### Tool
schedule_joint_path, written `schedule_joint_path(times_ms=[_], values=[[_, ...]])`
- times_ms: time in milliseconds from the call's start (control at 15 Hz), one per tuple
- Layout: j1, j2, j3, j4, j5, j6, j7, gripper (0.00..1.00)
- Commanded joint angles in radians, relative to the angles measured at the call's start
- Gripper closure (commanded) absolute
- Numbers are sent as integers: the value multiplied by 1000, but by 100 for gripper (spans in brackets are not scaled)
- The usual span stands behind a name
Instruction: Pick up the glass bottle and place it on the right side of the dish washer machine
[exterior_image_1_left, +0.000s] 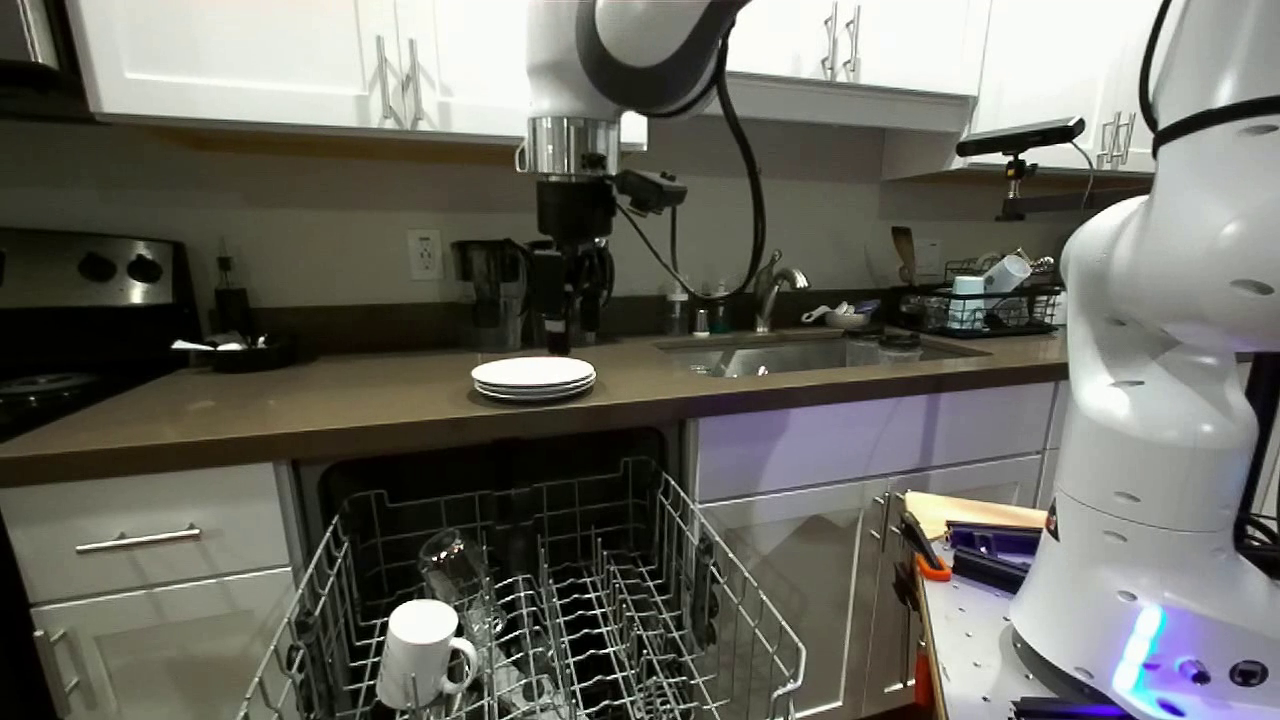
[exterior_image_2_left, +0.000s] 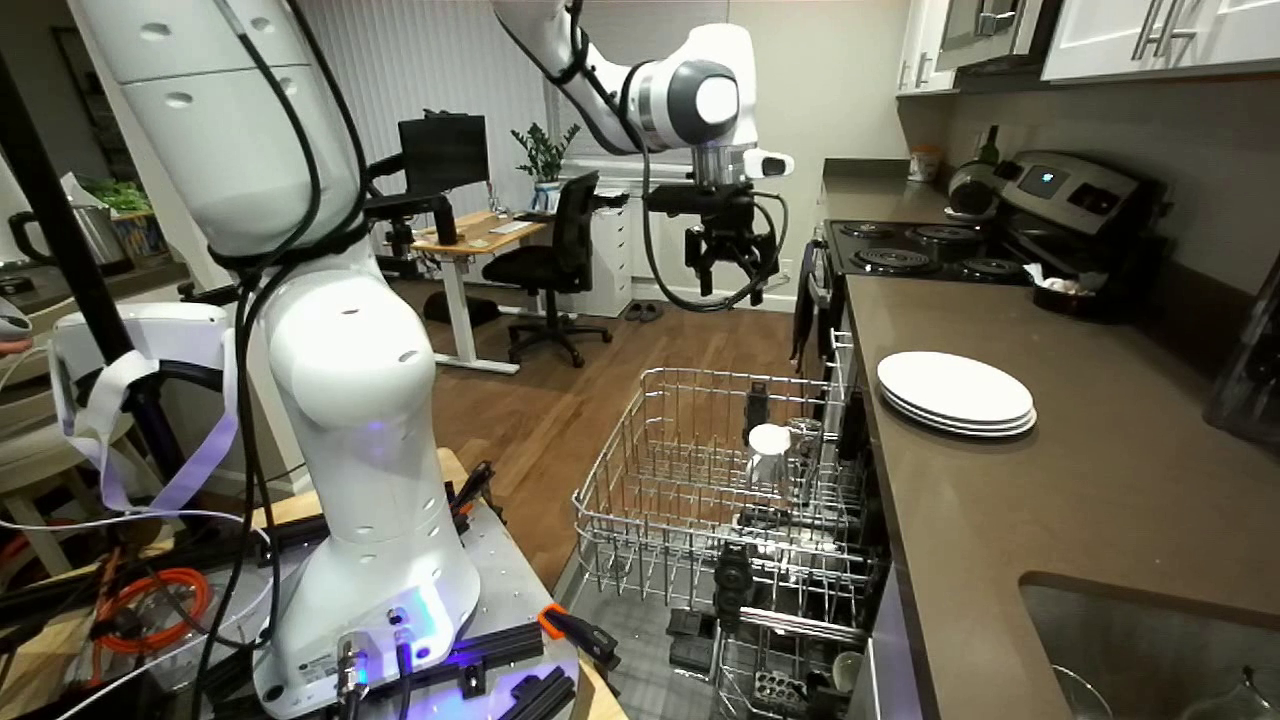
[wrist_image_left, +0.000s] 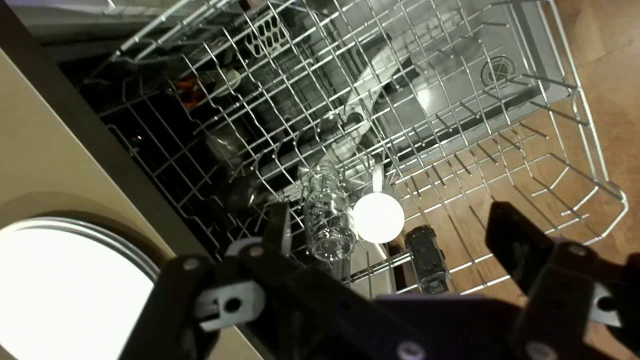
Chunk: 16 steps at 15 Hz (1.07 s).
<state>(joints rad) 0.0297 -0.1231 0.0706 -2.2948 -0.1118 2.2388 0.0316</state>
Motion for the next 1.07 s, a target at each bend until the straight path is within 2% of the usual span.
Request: schedule_joint_path(times_ms=[0,267,467,733,1000], values=[[15,209,-11,176,71,24,-97,0],[37,394,8,324,41,14,-77,0],[74,507,-2,419,-41,1,-55,0],[93,623,-22,538,-103,-20,-70,0],[86,715,-39,648,-114,-31,-84,0]])
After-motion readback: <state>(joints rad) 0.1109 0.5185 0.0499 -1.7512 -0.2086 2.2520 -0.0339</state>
